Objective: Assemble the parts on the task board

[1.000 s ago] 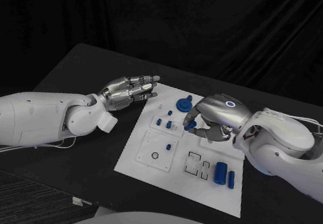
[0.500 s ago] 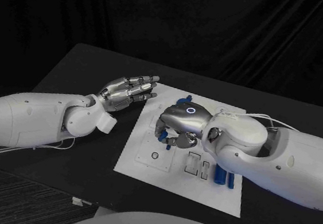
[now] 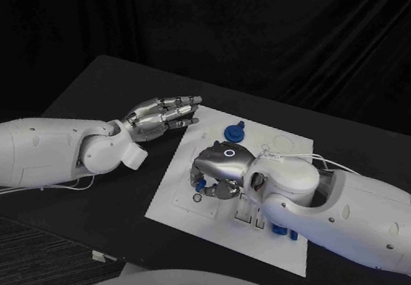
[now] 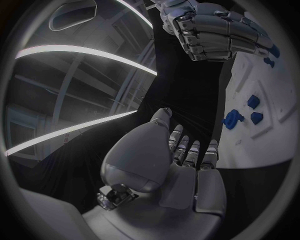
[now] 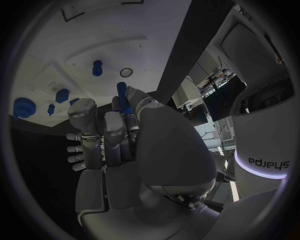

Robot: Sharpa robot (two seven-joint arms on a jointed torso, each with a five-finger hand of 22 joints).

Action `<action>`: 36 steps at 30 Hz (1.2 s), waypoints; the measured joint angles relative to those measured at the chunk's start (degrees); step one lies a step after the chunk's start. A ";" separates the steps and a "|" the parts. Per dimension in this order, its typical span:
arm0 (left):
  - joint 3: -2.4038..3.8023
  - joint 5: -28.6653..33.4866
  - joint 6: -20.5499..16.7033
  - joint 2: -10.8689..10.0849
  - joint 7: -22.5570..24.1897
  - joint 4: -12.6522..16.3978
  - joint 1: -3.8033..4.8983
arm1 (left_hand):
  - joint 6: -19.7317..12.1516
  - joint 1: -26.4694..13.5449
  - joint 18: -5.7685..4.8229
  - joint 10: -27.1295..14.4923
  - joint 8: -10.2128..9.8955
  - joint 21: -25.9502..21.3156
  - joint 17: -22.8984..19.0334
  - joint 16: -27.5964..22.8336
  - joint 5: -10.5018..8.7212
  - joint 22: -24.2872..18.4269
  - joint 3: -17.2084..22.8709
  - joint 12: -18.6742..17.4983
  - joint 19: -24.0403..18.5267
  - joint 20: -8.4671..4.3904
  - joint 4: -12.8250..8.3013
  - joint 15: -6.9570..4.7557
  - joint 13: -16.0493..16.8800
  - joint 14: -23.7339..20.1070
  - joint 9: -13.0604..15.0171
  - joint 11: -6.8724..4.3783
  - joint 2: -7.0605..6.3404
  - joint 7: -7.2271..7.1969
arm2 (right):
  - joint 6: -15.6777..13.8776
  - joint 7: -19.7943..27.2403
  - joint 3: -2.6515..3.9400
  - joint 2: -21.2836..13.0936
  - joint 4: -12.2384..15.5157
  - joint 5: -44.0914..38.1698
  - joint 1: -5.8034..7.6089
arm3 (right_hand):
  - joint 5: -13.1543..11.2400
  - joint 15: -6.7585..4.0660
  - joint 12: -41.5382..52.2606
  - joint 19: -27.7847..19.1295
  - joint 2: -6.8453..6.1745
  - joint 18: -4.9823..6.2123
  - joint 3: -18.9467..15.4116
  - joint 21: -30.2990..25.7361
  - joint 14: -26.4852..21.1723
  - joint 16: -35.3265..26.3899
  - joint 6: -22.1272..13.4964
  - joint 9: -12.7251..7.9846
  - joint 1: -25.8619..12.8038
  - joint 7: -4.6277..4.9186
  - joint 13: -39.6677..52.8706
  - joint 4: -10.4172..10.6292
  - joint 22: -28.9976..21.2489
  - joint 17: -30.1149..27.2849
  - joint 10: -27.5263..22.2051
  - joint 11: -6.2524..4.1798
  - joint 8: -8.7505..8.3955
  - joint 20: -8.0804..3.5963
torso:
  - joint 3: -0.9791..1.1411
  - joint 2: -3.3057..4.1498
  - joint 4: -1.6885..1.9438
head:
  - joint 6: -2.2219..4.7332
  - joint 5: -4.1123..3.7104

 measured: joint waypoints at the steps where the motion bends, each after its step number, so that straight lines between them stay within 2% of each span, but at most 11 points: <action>1: 0.00 0.00 0.00 -0.01 0.00 0.00 0.00 | 0.00 0.00 0.00 -0.01 0.00 0.00 0.00 0.00 0.00 0.00 0.00 0.00 0.00 0.00 0.00 0.00 0.00 0.00 0.00 0.01 0.00 0.00 | 0.08 0.00 0.00 0.04 -0.16 -0.07 -0.13 | 0.00 0.00 0.00 0.00 0.00 0.00 0.00 0.00 0.00 0.00 0.00 0.00 0.00 0.00 0.00 0.00 0.00 0.00 0.00 0.00 0.00 0.00 | 0.00 0.01 -0.01 | 0.00 -0.01; 12: 0.02 0.00 0.01 -0.02 0.00 -0.07 0.00 | 0.00 0.00 0.00 -0.21 0.00 0.00 0.00 0.00 0.00 0.00 0.00 0.00 0.00 0.00 0.00 0.00 0.00 0.00 0.00 0.20 0.00 0.00 | 0.58 0.09 0.01 0.21 -1.25 -0.46 -1.28 | -0.02 0.00 -0.24 0.00 -0.01 0.00 0.15 0.00 0.00 0.00 -0.20 -0.01 -0.01 0.20 0.00 -0.15 -0.01 -0.10 0.00 0.00 -0.05 0.00 | 0.01 0.01 -0.12 | 0.00 0.06; 36: 0.01 0.00 0.09 0.38 -0.02 -0.59 -0.08 | 0.00 0.00 0.00 -0.20 0.00 0.00 -0.01 0.00 0.01 -0.05 0.00 0.00 0.00 0.00 -0.01 0.00 0.00 0.00 0.04 0.20 0.00 0.00 | 0.44 0.47 0.01 0.46 -1.13 -0.63 -1.95 | 0.27 -0.13 0.03 0.00 -0.40 -0.01 0.15 -0.23 -0.13 -0.12 -0.32 -0.02 -0.40 0.08 0.00 -0.46 -0.02 -0.32 0.20 0.21 -0.38 0.00 | 0.01 -0.04 -0.12 | 0.00 0.14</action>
